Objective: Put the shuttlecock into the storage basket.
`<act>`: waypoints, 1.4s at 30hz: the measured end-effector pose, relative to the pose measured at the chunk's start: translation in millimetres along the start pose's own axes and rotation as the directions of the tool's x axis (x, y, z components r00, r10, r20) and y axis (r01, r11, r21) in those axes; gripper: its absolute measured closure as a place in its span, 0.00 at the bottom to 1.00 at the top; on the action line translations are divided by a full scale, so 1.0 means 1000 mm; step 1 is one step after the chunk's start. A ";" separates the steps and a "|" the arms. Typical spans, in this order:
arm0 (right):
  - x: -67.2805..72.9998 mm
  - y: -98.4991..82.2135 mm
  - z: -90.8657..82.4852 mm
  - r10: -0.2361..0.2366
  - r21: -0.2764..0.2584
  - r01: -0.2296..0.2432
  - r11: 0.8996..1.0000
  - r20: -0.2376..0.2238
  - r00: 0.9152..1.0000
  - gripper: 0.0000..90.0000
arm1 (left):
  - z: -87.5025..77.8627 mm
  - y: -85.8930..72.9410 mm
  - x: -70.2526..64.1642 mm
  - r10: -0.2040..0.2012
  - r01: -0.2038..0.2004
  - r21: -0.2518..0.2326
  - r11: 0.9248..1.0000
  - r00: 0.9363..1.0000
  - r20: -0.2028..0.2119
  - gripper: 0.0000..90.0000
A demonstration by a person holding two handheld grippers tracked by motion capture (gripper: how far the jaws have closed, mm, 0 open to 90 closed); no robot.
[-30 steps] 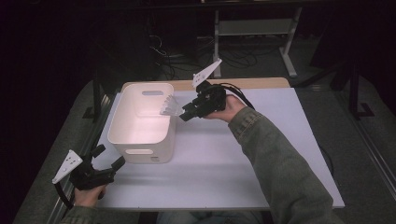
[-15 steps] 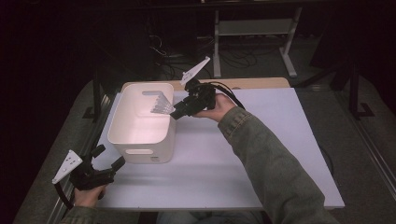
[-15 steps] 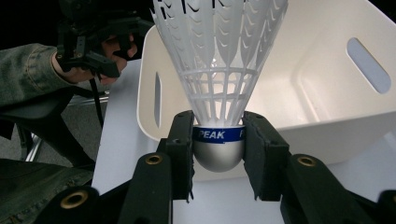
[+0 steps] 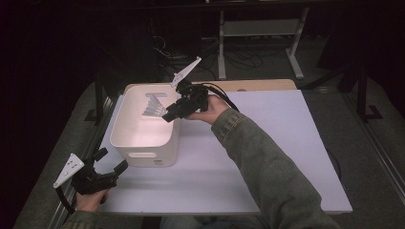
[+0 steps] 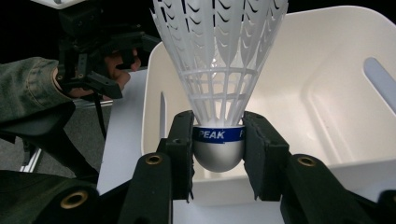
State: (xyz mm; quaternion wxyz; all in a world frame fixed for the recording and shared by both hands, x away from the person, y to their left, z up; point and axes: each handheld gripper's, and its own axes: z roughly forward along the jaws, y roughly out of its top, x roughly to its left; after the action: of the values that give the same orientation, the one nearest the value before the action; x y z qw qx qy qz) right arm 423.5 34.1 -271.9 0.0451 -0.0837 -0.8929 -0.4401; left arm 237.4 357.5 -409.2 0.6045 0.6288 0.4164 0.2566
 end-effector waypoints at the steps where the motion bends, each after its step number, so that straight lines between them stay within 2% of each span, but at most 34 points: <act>1: 0.000 0.001 0.002 -0.003 0.003 0.003 1.000 0.001 1.000 0.71 | 0.000 0.000 0.000 0.001 -0.001 0.000 1.000 1.000 0.000 0.00; 14: 0.007 0.005 0.030 0.002 0.025 -0.001 1.000 -0.040 0.999 0.71 | 0.000 0.000 0.000 0.001 -0.001 -0.001 1.000 1.000 0.002 0.00; 22: 0.008 0.005 0.042 0.023 0.061 -0.020 0.998 -0.038 0.999 0.71 | 0.000 0.000 0.001 0.009 -0.009 0.003 1.000 1.000 0.003 0.00; 29: 0.008 0.004 0.051 0.018 0.100 -0.015 0.995 -0.037 0.999 0.69 | 0.000 0.000 0.001 0.007 -0.007 0.001 1.000 1.000 0.002 0.00; 30: 0.008 0.004 0.053 -0.005 0.109 0.007 0.994 -0.021 1.000 0.63 | 0.000 0.000 0.001 0.004 -0.004 0.001 1.000 1.000 0.002 0.00; 31: 0.008 0.004 0.053 0.006 0.111 -0.004 0.994 -0.022 1.000 0.57 | 0.000 0.000 0.001 0.004 -0.004 0.001 1.000 1.000 0.002 0.00; 32: 0.008 0.004 0.053 0.006 0.111 -0.004 0.994 -0.022 1.000 0.57 | 0.000 0.000 0.001 0.004 -0.004 0.001 1.000 1.000 0.002 0.00; 33: 0.008 0.003 0.052 0.022 0.112 -0.021 0.993 -0.014 1.000 0.47 | 0.000 0.000 0.000 0.007 -0.007 0.003 1.000 1.000 0.003 0.00; 34: 0.008 0.003 0.052 0.022 0.112 -0.021 0.993 -0.014 1.000 0.47 | 0.000 0.000 0.000 0.007 -0.007 0.003 1.000 1.000 0.003 0.00; 35: 0.007 0.003 0.051 0.004 0.100 -0.002 0.995 -0.021 1.000 0.39 | 0.000 0.000 0.000 0.006 -0.006 0.002 1.000 1.000 0.002 0.00; 36: 0.007 0.003 0.049 0.014 0.104 -0.011 0.995 -0.024 1.000 0.35 | 0.000 0.000 0.000 0.006 -0.006 0.003 1.000 1.000 0.003 0.00; 37: 0.007 0.003 0.049 0.014 0.104 -0.011 0.995 -0.024 1.000 0.35 | 0.000 0.000 0.001 0.006 -0.006 0.005 1.000 1.000 0.003 0.00; 38: 0.006 0.003 0.046 0.016 0.084 -0.014 0.996 -0.030 0.999 0.27 | 0.000 0.000 0.001 0.006 -0.006 0.004 1.000 1.000 0.002 0.00; 39: 0.006 0.003 0.046 0.016 0.084 -0.014 0.996 -0.030 0.999 0.27 | 0.000 0.000 0.001 0.005 -0.005 0.005 1.000 1.000 0.002 0.00; 42: 0.005 0.004 0.037 0.012 0.041 -0.011 0.999 -0.024 1.000 0.17 | 0.000 0.000 0.000 0.002 -0.002 0.005 1.000 1.000 0.006 0.00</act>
State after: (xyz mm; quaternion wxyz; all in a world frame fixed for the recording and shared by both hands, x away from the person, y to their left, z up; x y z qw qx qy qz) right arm 418.7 65.9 -290.4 0.0602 -0.0823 -0.9007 -0.4222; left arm 237.7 357.7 -409.5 0.6040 0.6313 0.4146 0.2545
